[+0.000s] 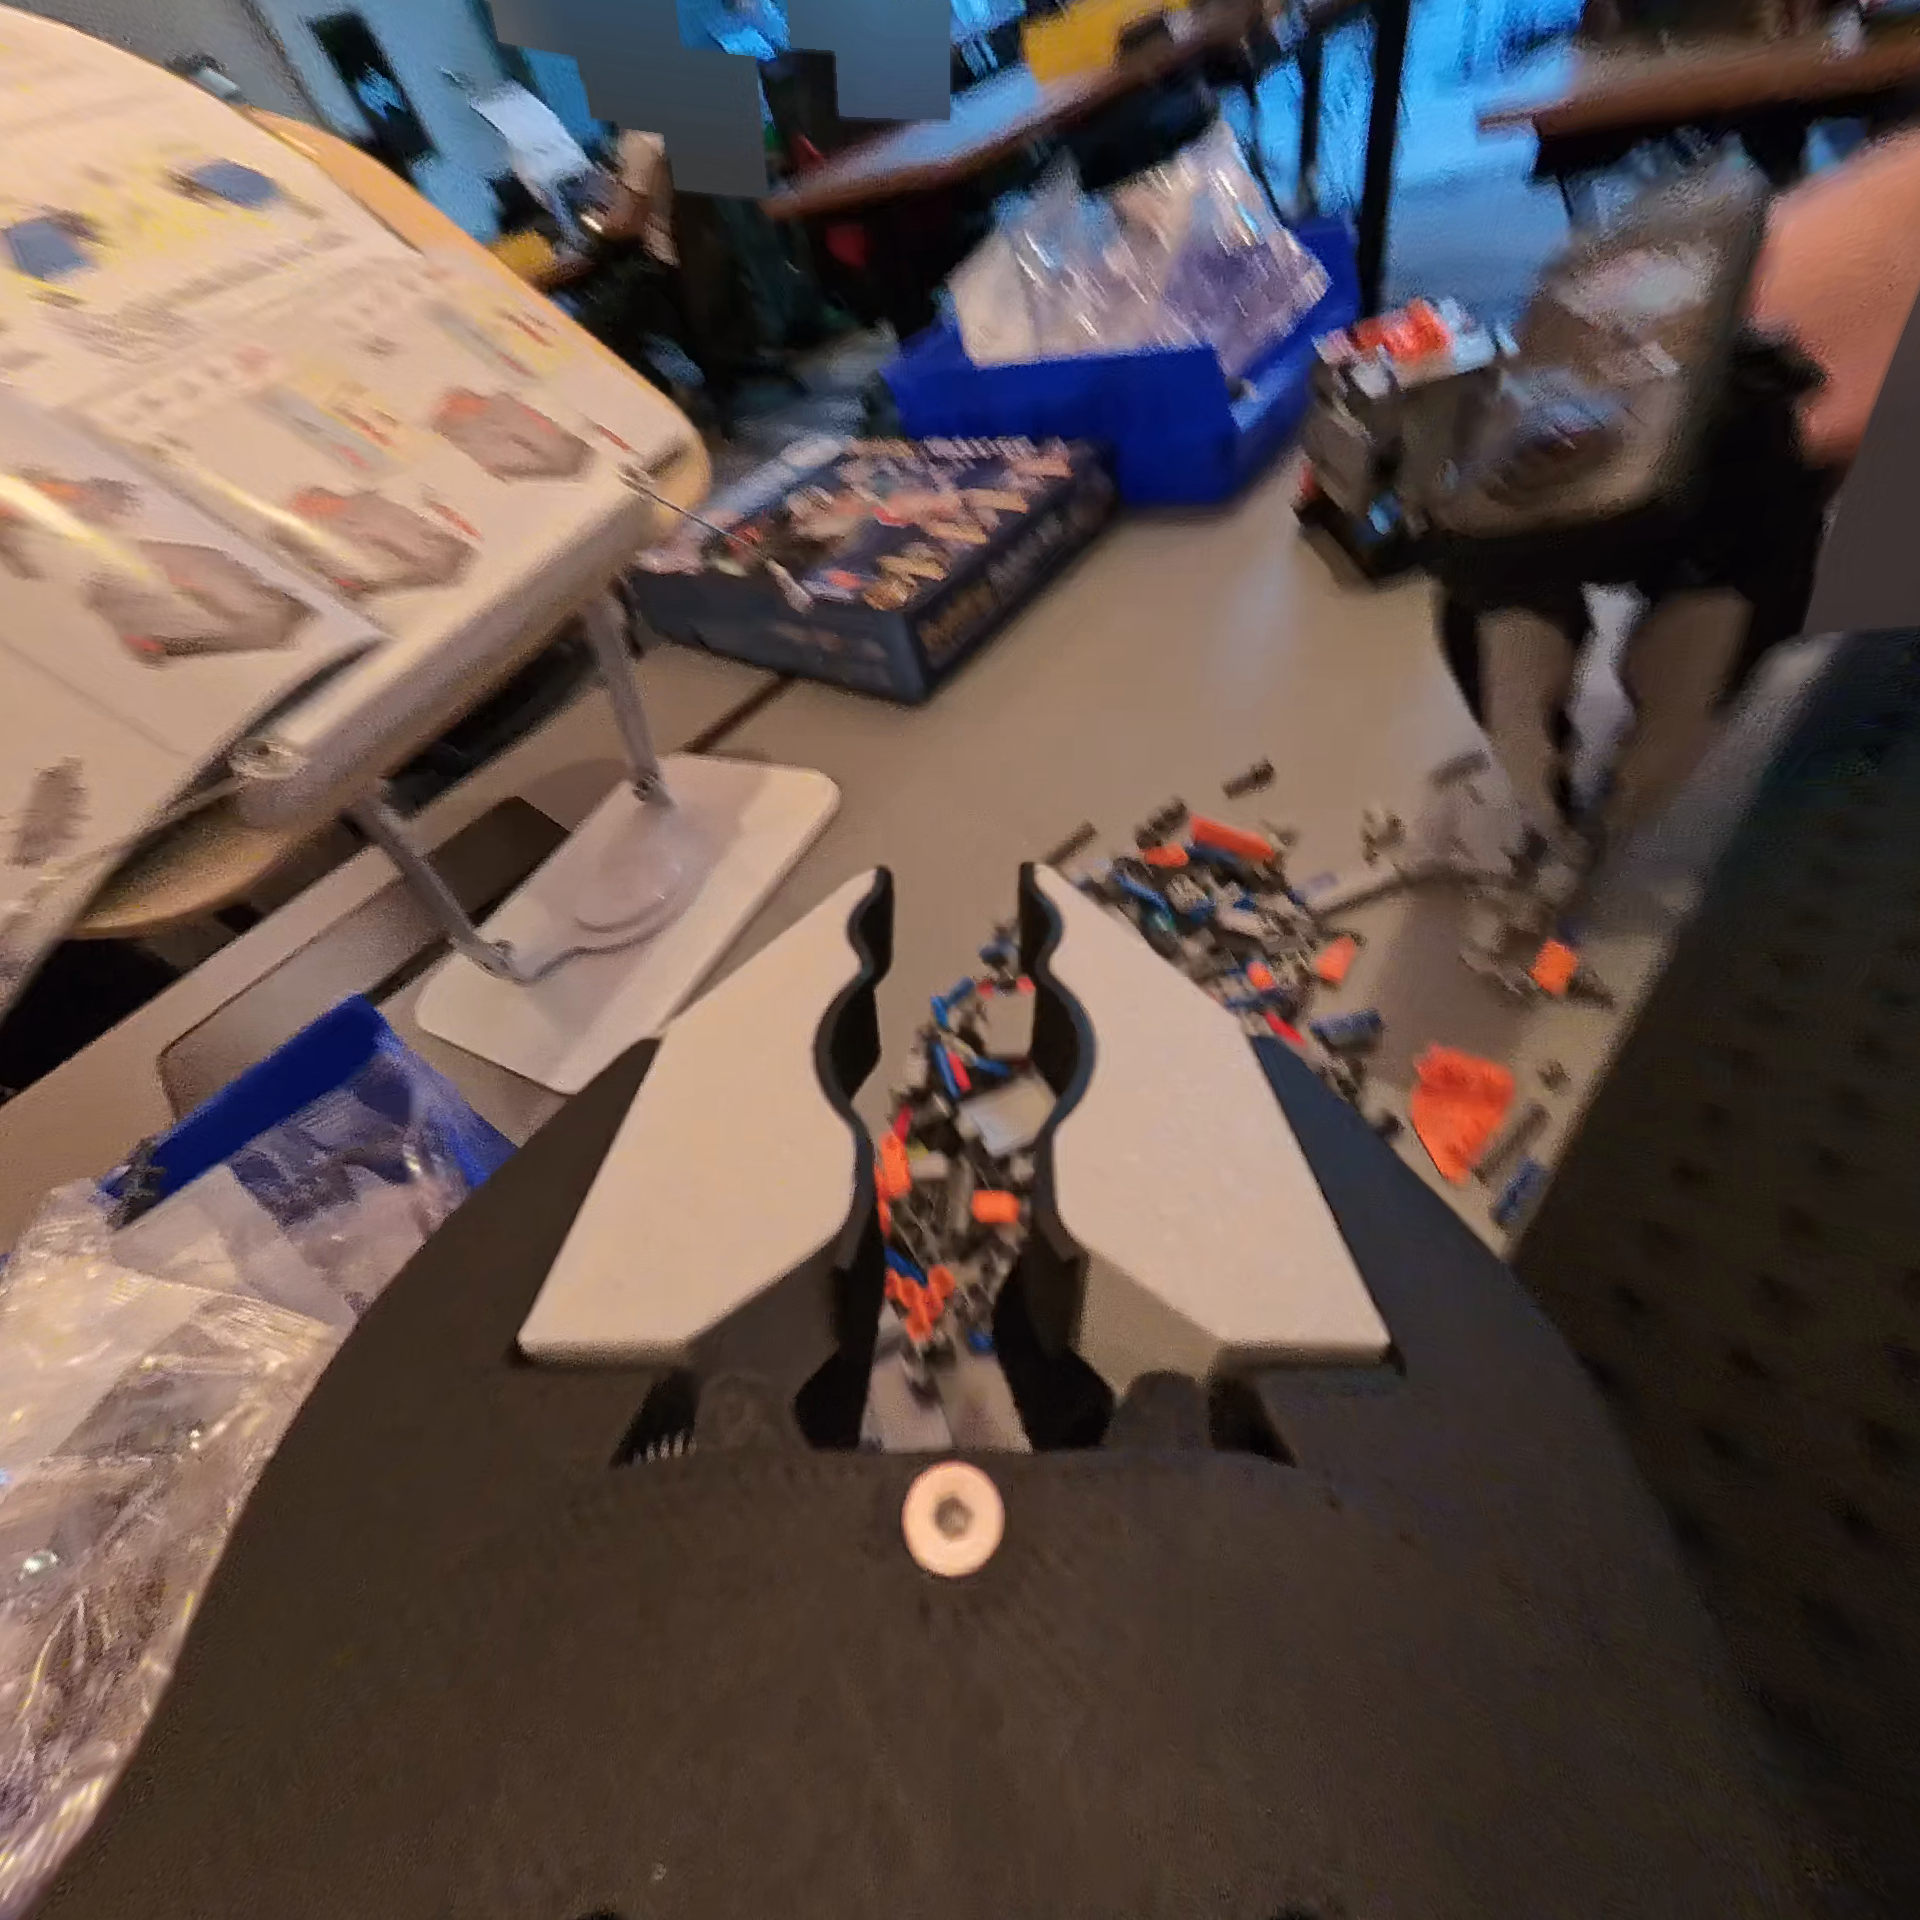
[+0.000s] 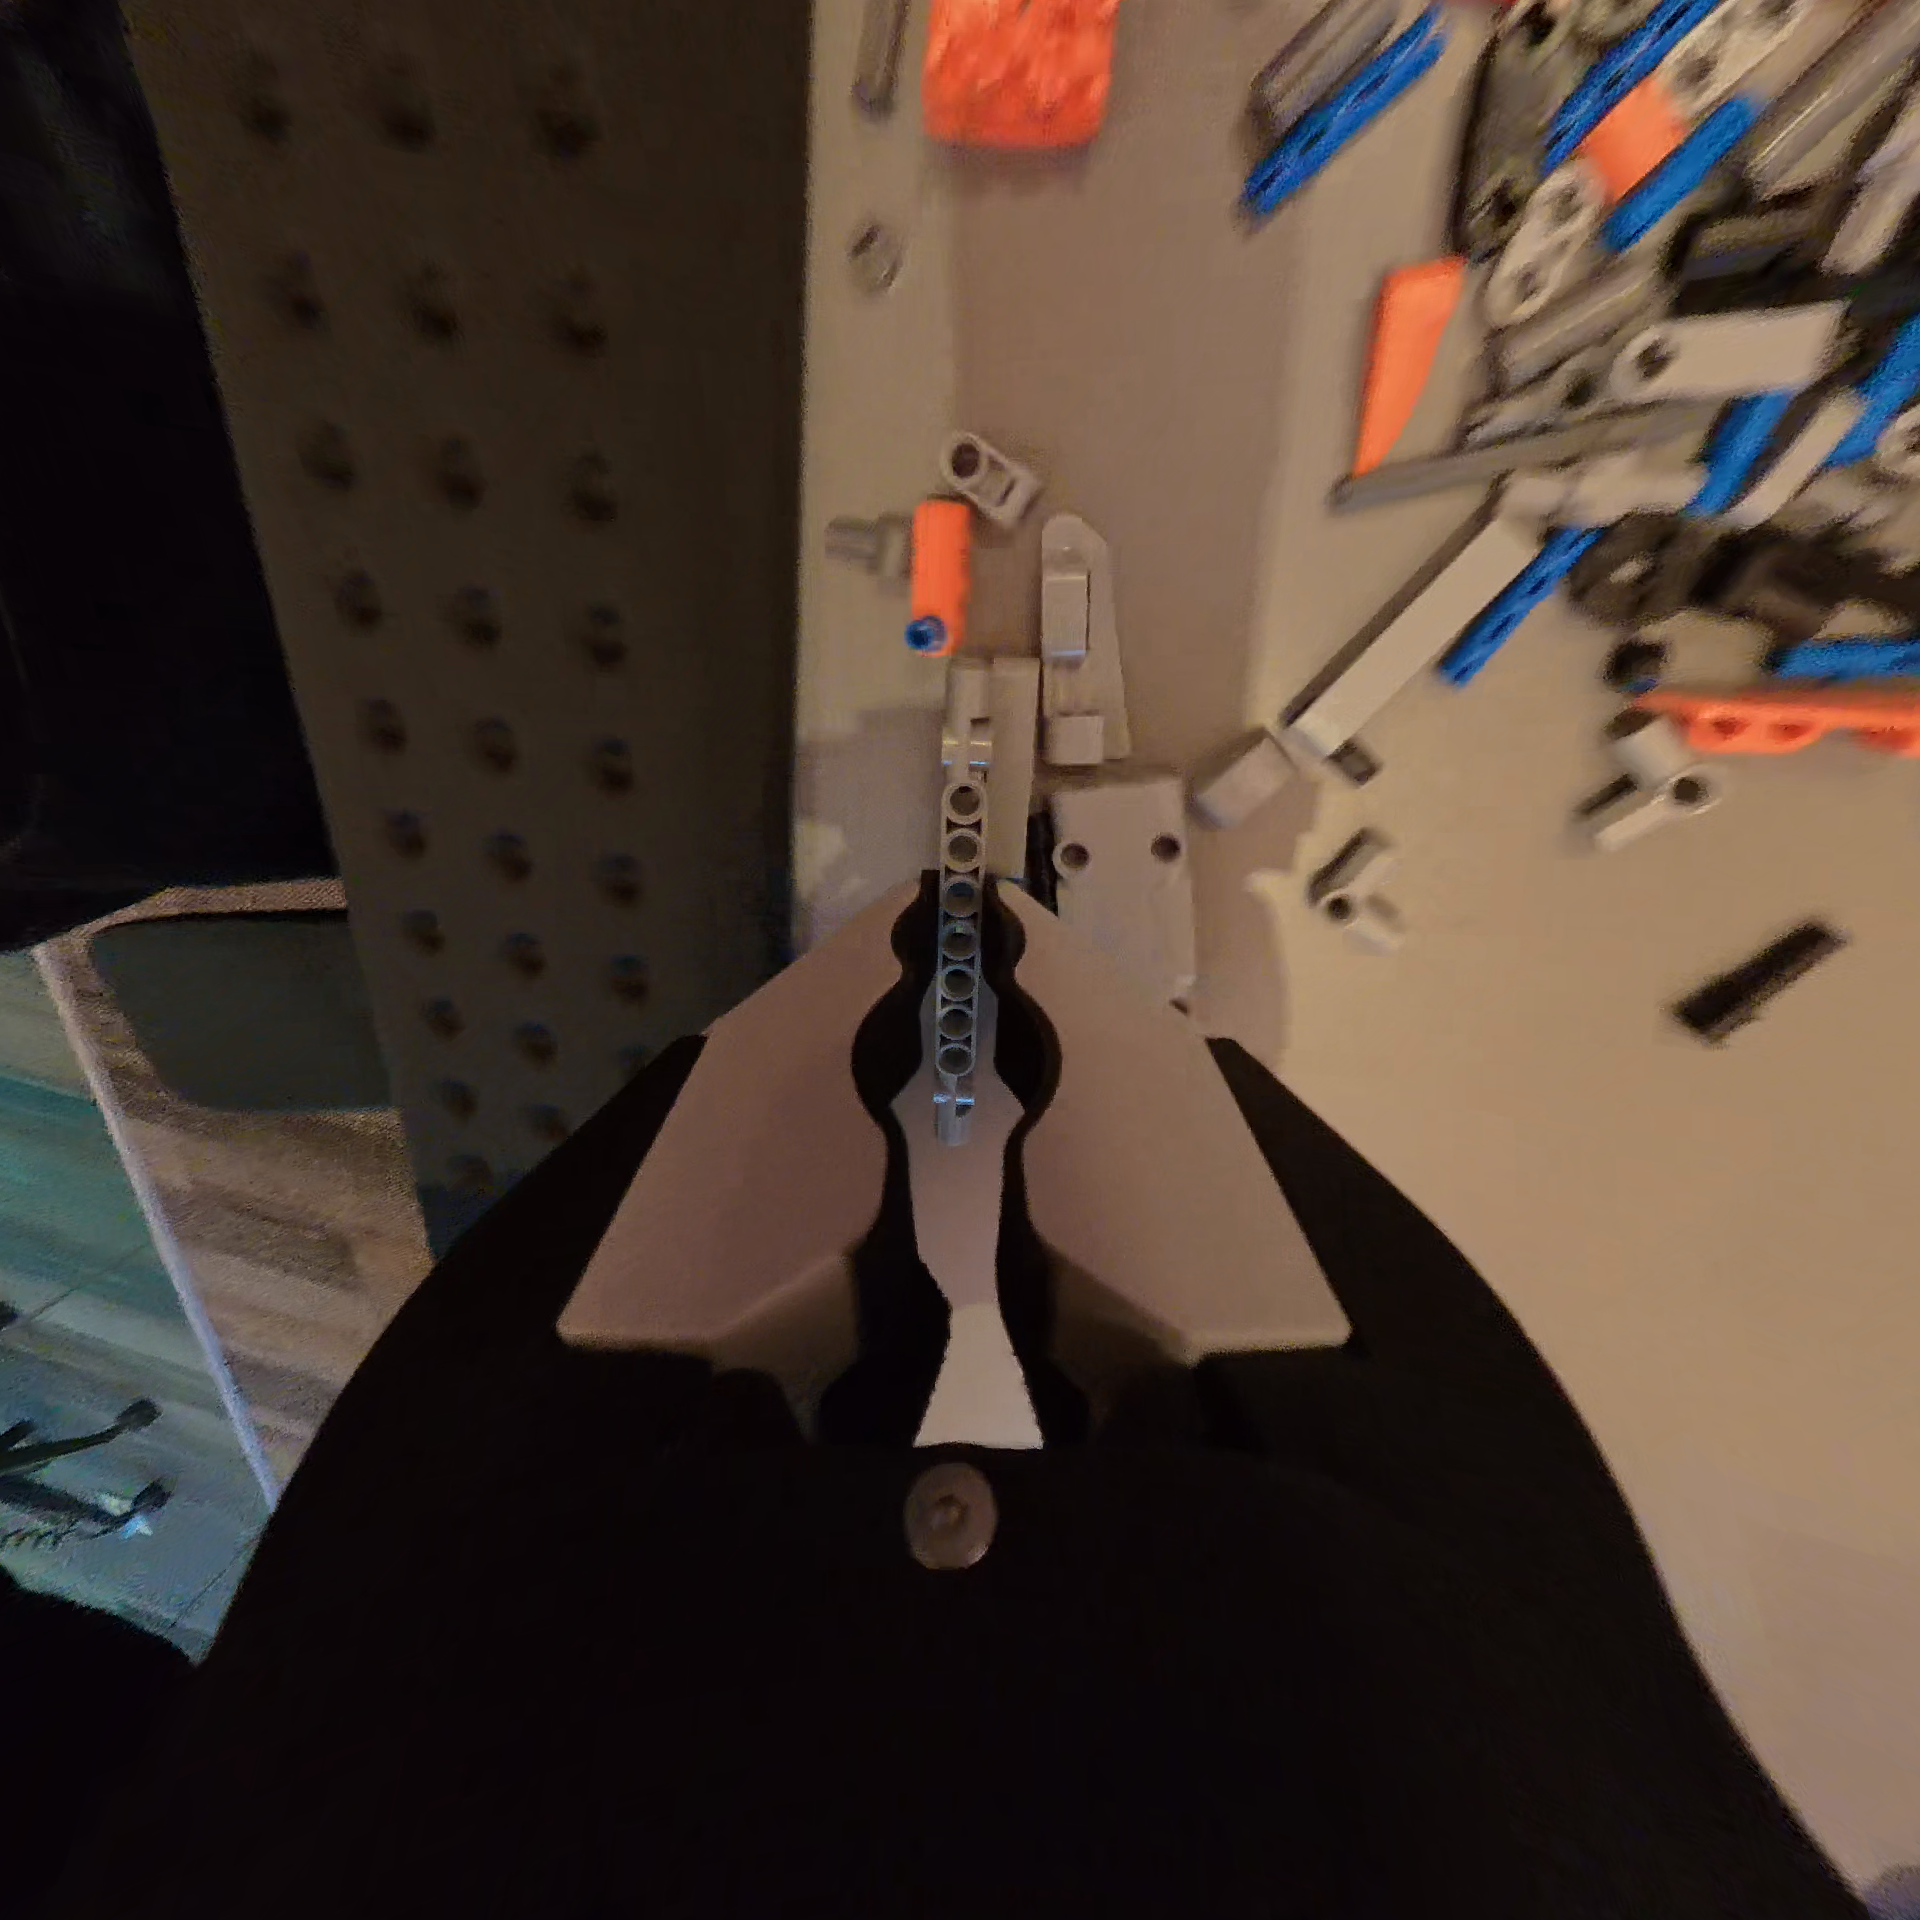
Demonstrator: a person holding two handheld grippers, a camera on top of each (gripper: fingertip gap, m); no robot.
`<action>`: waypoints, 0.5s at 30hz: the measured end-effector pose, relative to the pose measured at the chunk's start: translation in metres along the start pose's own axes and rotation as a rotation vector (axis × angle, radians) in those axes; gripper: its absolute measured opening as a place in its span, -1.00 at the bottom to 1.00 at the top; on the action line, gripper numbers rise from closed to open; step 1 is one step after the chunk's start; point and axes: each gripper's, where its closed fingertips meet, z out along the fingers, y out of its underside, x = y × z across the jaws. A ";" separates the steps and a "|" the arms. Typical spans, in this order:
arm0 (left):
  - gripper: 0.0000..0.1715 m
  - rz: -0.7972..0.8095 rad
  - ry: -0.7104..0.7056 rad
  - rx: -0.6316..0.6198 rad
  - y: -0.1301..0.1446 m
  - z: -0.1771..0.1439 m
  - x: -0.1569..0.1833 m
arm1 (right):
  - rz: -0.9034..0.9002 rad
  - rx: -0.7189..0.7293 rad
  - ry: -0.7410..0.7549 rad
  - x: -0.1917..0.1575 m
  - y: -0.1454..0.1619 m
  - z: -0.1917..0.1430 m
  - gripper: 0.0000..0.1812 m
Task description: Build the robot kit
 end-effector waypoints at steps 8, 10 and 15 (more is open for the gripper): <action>-0.20 0.069 0.261 -0.277 0.074 -0.039 0.089 | -0.028 0.090 0.039 0.009 -0.021 -0.018 -0.95; -0.02 0.041 0.371 -0.317 0.087 -0.049 0.113 | -0.036 0.107 0.027 0.001 -0.019 -0.018 -0.95; 0.37 0.119 0.509 -0.580 0.142 -0.052 0.151 | -0.050 0.142 0.013 -0.015 -0.014 -0.014 -0.95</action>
